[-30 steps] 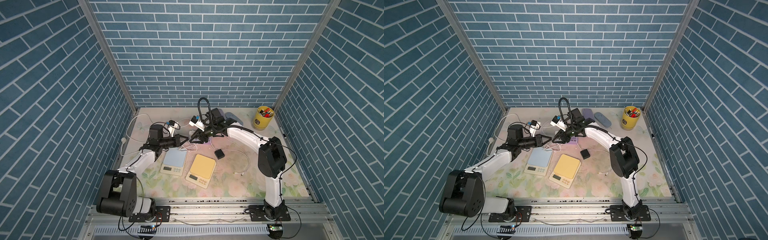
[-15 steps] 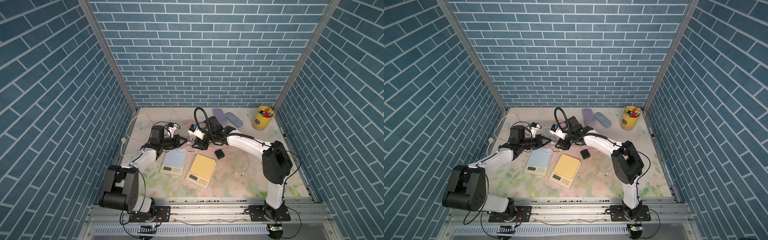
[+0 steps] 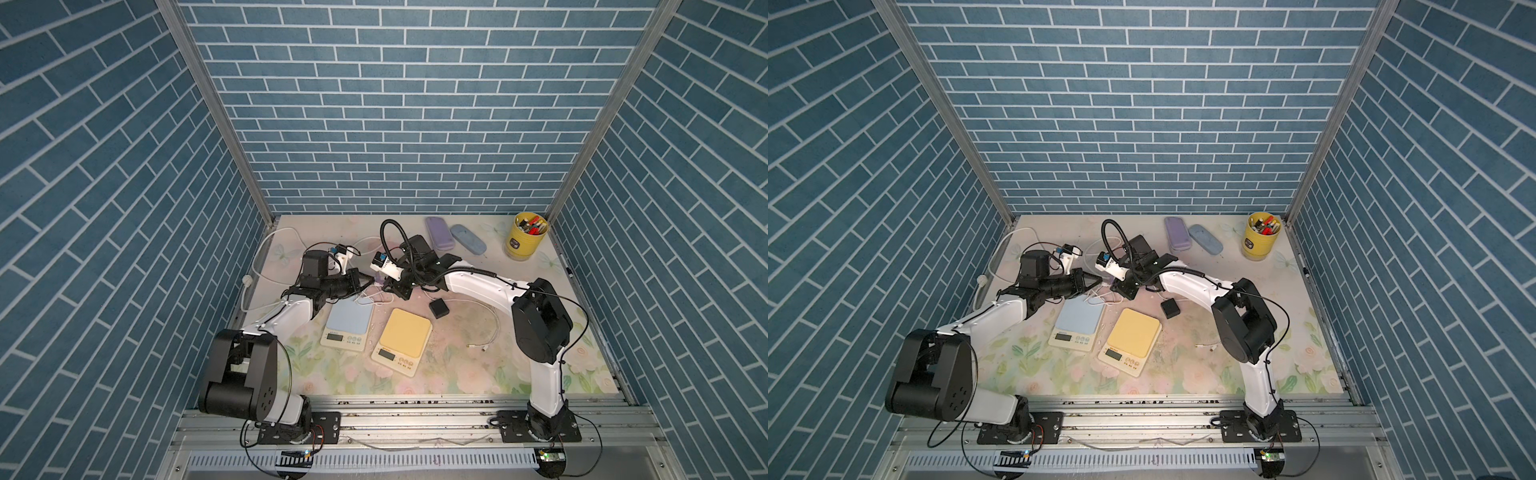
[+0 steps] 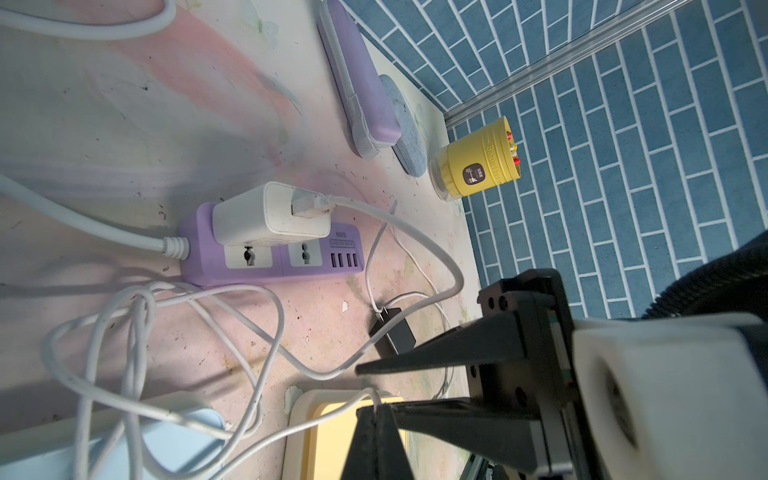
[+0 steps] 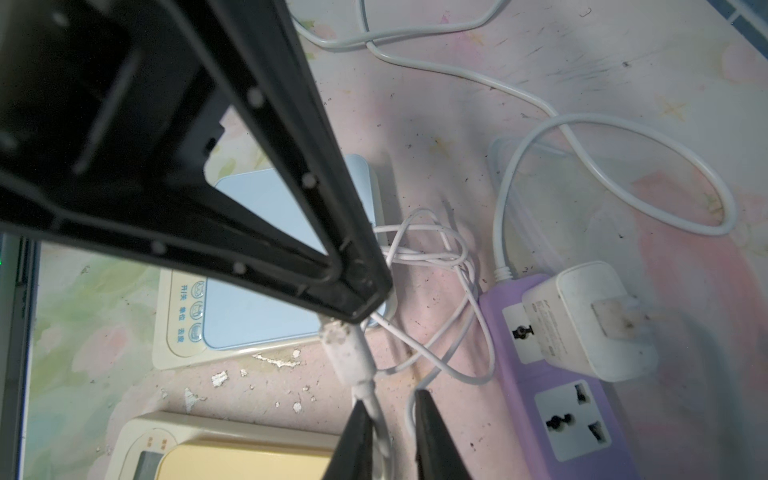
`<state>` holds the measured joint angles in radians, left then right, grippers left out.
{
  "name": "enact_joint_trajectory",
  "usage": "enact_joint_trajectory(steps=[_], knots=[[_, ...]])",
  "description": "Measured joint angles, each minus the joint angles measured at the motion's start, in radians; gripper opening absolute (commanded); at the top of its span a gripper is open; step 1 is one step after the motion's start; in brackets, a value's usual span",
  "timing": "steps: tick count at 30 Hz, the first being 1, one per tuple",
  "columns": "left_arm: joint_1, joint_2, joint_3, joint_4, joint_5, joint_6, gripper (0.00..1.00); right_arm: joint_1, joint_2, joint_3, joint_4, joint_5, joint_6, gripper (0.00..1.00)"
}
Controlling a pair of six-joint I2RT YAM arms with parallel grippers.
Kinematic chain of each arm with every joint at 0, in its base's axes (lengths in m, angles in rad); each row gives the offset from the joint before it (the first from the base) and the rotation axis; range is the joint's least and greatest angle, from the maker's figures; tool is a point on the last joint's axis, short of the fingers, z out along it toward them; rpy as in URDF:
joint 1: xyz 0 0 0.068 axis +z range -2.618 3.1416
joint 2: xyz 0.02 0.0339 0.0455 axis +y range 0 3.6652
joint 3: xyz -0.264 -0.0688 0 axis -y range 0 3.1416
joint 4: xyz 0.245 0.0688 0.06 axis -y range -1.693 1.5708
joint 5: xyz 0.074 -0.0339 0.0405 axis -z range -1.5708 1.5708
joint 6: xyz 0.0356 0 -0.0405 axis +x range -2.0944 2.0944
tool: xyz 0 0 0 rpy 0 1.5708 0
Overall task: Charge the electronic scale
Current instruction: Pick up the charging cable from the center of the board, then adjust the electronic scale at the center of the board.
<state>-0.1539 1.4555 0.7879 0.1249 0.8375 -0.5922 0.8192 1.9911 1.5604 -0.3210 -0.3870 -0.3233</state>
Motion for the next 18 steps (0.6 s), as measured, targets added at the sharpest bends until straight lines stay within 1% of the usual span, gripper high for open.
enact_joint_trajectory(steps=[5,7,8,9,11,13,15,18], knots=[[0.002,0.004,0.001,0.000,0.000,0.000,0.00,0.006,0.002,0.004,0.005,0.000,0.000,0.16],[0.003,0.009,0.001,0.000,0.000,0.000,0.00,0.007,0.004,0.011,0.005,-0.001,-0.002,0.04],[0.005,0.011,0.003,0.000,-0.004,0.000,0.00,0.008,0.005,0.017,0.000,-0.001,-0.009,0.01],[0.007,0.011,0.006,-0.003,-0.004,0.002,0.01,0.010,0.006,0.019,-0.002,-0.002,-0.006,0.00],[0.012,0.012,0.026,-0.042,-0.014,0.027,0.24,0.016,0.014,0.044,-0.025,0.009,-0.010,0.00],[0.015,0.011,0.065,-0.132,-0.055,0.084,0.34,0.024,0.032,0.091,-0.071,0.038,-0.014,0.00],[0.021,0.000,0.103,-0.234,-0.119,0.152,0.42,0.037,0.044,0.136,-0.116,0.087,-0.018,0.00],[0.053,-0.051,0.119,-0.357,-0.223,0.230,0.45,0.068,0.047,0.158,-0.191,0.169,-0.023,0.00]])
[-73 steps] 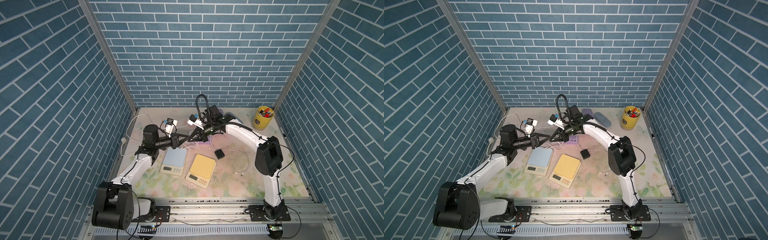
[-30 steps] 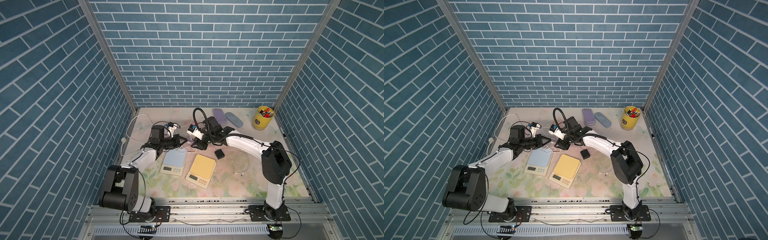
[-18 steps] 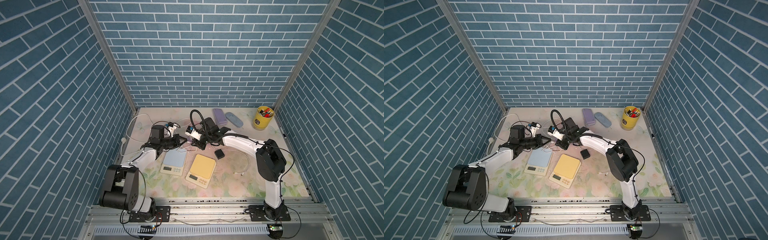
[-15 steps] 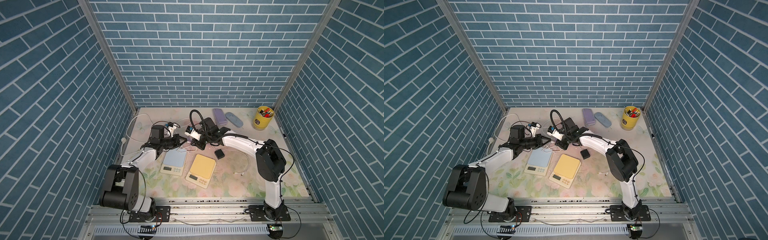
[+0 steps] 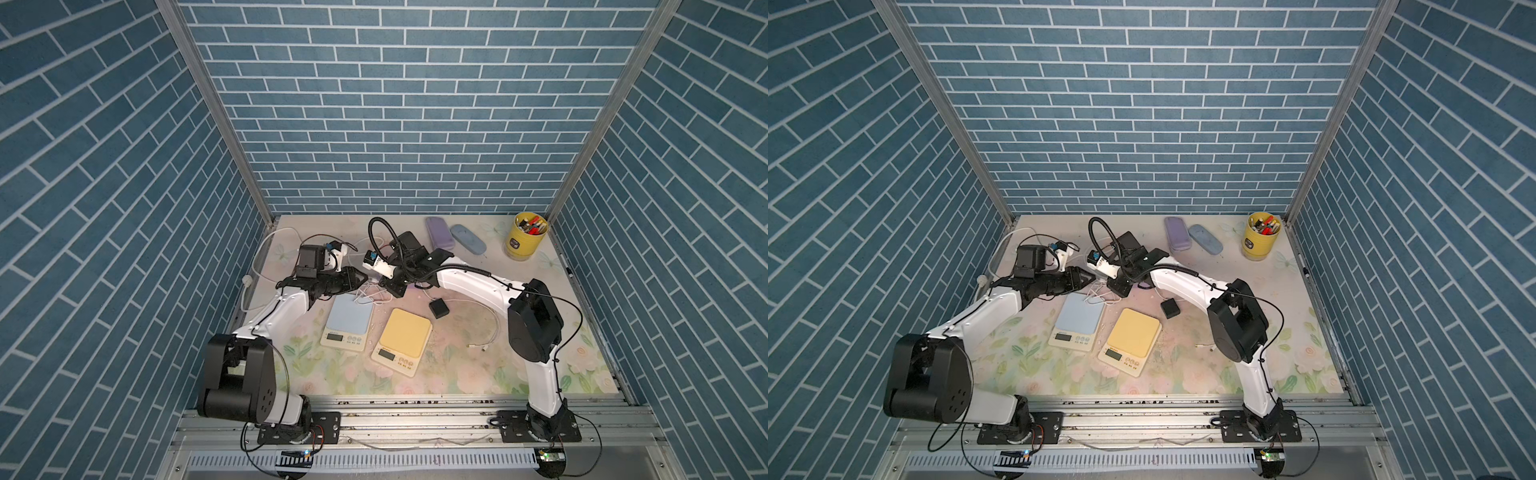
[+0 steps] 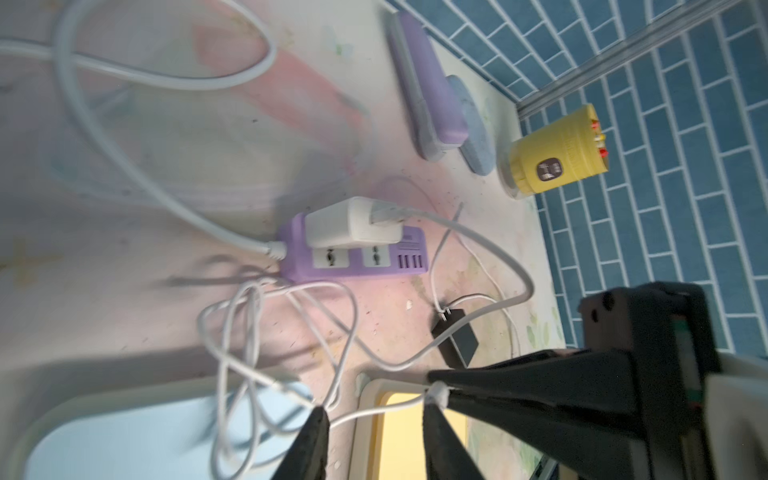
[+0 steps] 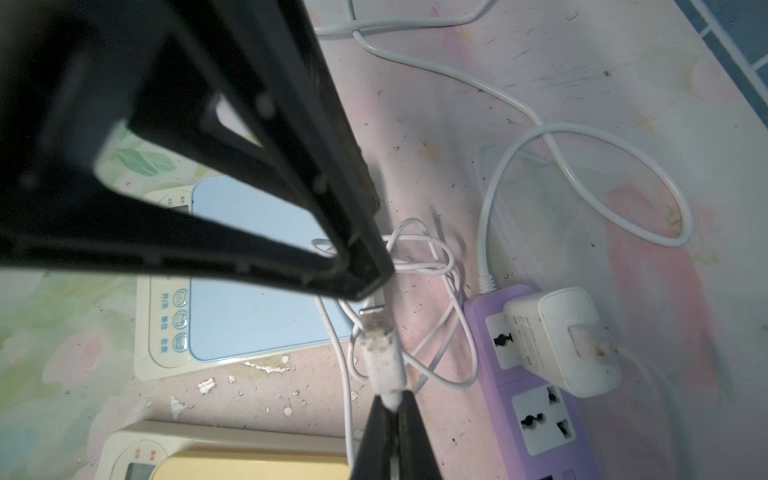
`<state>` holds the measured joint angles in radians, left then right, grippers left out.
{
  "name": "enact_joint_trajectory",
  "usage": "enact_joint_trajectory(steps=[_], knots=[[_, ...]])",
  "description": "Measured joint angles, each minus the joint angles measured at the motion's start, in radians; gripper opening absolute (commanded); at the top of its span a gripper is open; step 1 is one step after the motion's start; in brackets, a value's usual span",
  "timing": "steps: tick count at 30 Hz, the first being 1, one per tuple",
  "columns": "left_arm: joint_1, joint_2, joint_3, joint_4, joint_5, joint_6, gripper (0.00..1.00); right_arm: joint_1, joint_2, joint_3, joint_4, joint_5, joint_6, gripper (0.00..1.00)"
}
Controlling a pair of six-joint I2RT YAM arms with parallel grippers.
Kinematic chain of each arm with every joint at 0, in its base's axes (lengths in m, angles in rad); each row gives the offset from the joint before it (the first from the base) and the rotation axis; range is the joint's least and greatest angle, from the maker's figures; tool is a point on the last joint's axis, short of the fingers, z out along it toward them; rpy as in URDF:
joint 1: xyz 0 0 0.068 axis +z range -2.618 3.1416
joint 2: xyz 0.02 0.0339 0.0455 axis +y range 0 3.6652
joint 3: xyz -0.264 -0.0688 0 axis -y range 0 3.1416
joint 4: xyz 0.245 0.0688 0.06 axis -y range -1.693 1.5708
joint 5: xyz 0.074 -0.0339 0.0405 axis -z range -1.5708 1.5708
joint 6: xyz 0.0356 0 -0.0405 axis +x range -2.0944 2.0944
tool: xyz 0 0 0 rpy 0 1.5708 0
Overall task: Charge the electronic scale
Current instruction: Adjust the electronic scale at the center of the board.
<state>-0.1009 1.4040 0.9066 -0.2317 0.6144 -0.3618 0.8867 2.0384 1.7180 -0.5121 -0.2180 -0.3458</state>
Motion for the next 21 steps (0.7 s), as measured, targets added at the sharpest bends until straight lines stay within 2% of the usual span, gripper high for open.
enact_joint_trajectory(steps=[5,8,13,18,21], knots=[[0.098,-0.073,-0.028,-0.100,-0.120,0.055,0.48,0.074,0.067,0.029,-0.146,0.132,-0.001,0.00],[0.135,-0.079,-0.080,-0.115,-0.157,0.060,0.48,0.108,0.134,0.065,-0.217,0.160,0.000,0.00],[0.143,-0.051,-0.146,-0.139,-0.196,0.059,0.49,0.139,0.220,0.161,-0.296,0.168,0.002,0.00],[0.151,-0.026,-0.153,-0.137,-0.222,0.056,0.49,0.140,0.284,0.256,-0.367,0.179,0.027,0.00],[0.155,-0.017,-0.153,-0.138,-0.231,0.056,0.49,0.131,0.303,0.250,-0.371,0.216,0.054,0.00]])
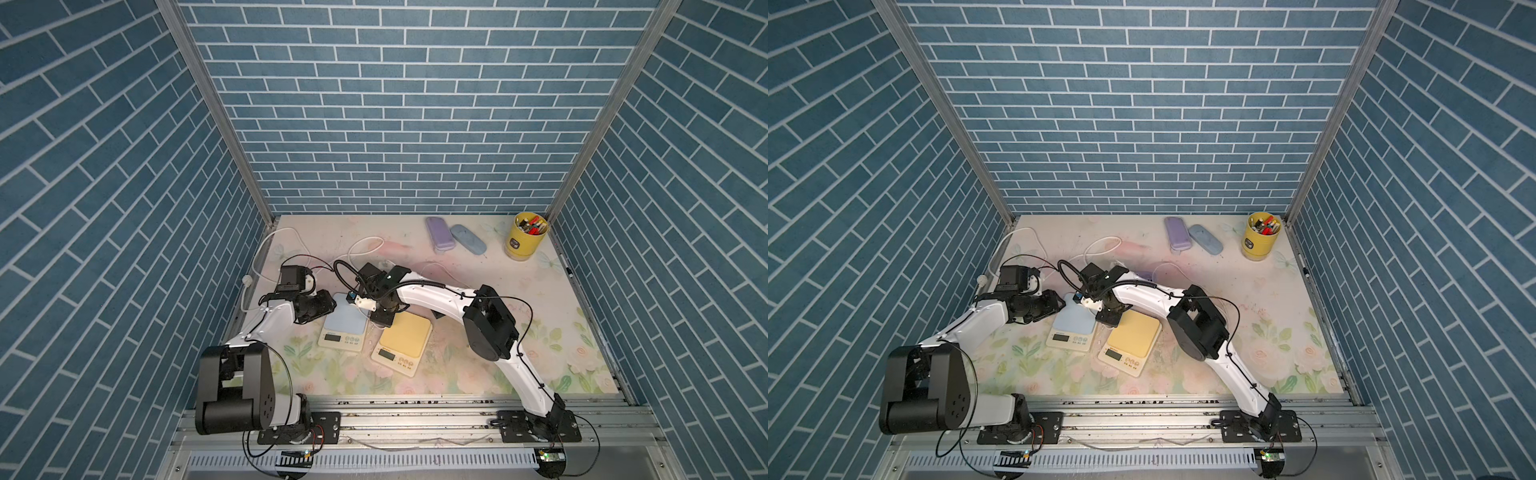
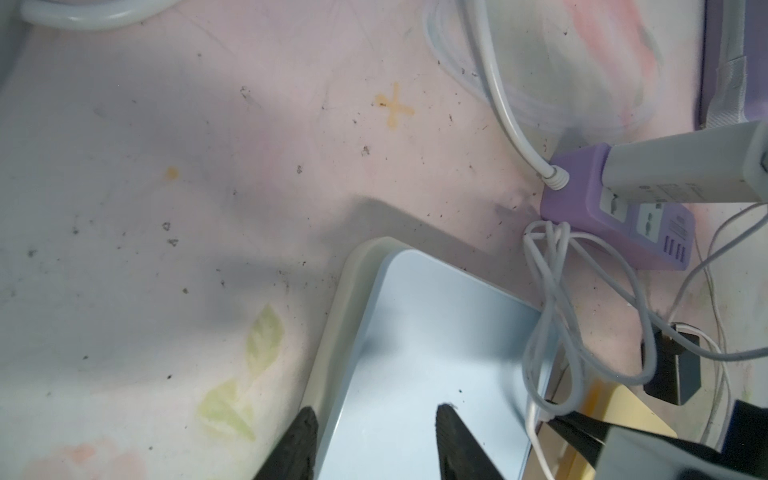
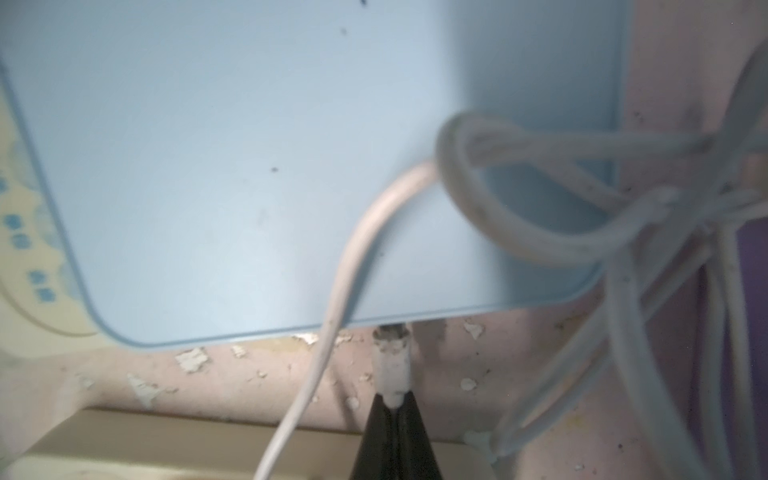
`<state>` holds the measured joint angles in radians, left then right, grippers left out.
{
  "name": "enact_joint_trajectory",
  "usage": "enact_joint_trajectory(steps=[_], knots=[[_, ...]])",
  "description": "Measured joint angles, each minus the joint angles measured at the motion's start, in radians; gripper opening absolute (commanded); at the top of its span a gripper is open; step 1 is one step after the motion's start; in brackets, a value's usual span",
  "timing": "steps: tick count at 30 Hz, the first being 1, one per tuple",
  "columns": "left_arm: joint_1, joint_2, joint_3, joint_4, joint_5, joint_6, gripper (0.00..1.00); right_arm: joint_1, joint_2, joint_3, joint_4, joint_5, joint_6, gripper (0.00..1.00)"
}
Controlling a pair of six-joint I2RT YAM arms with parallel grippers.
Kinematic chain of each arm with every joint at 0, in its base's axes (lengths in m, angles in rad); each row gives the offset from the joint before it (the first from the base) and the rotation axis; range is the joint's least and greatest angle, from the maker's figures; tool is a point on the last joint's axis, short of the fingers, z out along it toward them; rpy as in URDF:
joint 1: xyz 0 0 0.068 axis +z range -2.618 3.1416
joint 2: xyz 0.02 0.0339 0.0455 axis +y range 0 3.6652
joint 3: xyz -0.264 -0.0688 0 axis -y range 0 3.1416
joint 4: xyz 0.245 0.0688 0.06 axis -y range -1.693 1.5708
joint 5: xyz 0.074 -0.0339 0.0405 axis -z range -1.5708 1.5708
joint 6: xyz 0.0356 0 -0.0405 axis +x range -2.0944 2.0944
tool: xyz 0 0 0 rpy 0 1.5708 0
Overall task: Charge the electronic scale
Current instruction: Adjust the electronic scale at the center of the board.
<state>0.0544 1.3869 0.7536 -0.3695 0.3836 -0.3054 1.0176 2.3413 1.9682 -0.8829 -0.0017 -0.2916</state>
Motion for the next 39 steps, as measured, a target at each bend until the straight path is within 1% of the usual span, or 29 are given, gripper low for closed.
enact_joint_trajectory(steps=[3,7,10,13,19,24,31,39], knots=[[0.001,0.000,0.000,0.000,-0.007,0.000,0.50,-0.039,-0.047,-0.097,0.028,0.026,0.035,0.00],[0.002,0.000,0.000,-0.002,-0.022,0.000,0.50,-0.146,-0.140,-0.245,0.026,0.063,0.056,0.00],[0.005,0.000,0.000,-0.004,-0.027,0.001,0.50,-0.209,-0.167,-0.270,0.011,0.095,0.059,0.00],[0.006,0.000,0.000,-0.008,-0.029,0.001,0.50,-0.194,-0.171,-0.261,0.006,0.105,0.059,0.00],[0.006,-0.015,0.000,-0.028,-0.031,0.004,0.50,-0.072,-0.171,-0.220,0.005,0.149,0.051,0.00],[0.006,-0.031,-0.003,-0.031,-0.023,0.003,0.50,-0.011,-0.185,-0.219,0.004,0.164,0.048,0.00],[0.006,-0.035,-0.018,-0.037,-0.020,0.003,0.50,-0.035,-0.246,-0.220,-0.037,0.233,0.088,0.00],[0.009,-0.077,-0.018,-0.056,-0.019,0.004,0.50,-0.157,-0.280,-0.337,-0.122,0.290,0.180,0.00]])
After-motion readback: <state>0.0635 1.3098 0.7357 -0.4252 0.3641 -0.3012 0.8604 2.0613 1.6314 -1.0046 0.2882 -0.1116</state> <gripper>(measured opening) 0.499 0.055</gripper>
